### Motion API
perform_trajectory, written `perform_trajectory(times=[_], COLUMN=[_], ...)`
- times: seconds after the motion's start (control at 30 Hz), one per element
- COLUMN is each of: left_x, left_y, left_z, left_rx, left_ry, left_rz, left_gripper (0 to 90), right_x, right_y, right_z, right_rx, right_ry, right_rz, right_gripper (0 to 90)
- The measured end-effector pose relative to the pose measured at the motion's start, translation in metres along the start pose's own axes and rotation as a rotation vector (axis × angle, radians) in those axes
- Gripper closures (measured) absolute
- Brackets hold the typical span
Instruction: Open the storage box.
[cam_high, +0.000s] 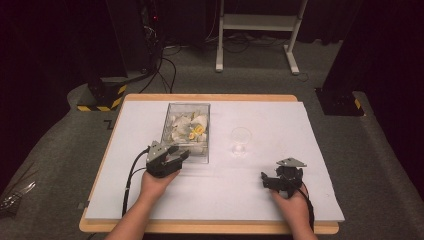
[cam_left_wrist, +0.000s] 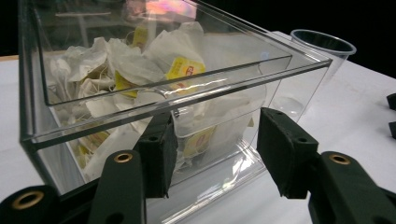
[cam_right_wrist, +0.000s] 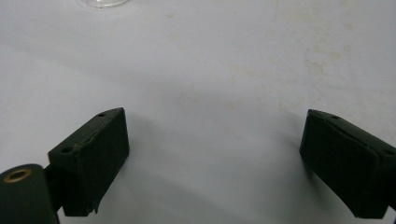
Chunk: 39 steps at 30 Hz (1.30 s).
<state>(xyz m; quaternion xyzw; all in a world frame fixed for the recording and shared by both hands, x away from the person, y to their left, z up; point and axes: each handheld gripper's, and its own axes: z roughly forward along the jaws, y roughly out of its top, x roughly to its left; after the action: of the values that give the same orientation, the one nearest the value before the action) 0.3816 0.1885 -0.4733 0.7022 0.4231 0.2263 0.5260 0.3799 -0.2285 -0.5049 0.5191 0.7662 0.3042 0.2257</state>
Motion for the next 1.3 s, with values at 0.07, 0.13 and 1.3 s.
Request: perform_trajectory(times=[0.07, 0.13, 1.3], left_x=[0.001, 0.001, -0.005], left_y=[0.000, 0.000, -0.005], left_z=[-0.001, -0.001, -0.016], left_rx=[0.000, 0.000, 0.006], left_ry=[-0.010, -0.011, -0.049], left_rz=[-0.003, 0.001, 0.015], left_gripper=[48.1, 48.1, 46.2], right_x=[0.000, 0.000, 0.000], right_y=[0.000, 0.000, 0.000], right_z=[0.000, 0.000, -0.001], right_rx=[0.000, 0.000, 0.000], right_ry=[0.000, 0.000, 0.002], right_rz=[0.000, 0.000, -0.001], right_gripper=[8.2, 8.3, 9.0])
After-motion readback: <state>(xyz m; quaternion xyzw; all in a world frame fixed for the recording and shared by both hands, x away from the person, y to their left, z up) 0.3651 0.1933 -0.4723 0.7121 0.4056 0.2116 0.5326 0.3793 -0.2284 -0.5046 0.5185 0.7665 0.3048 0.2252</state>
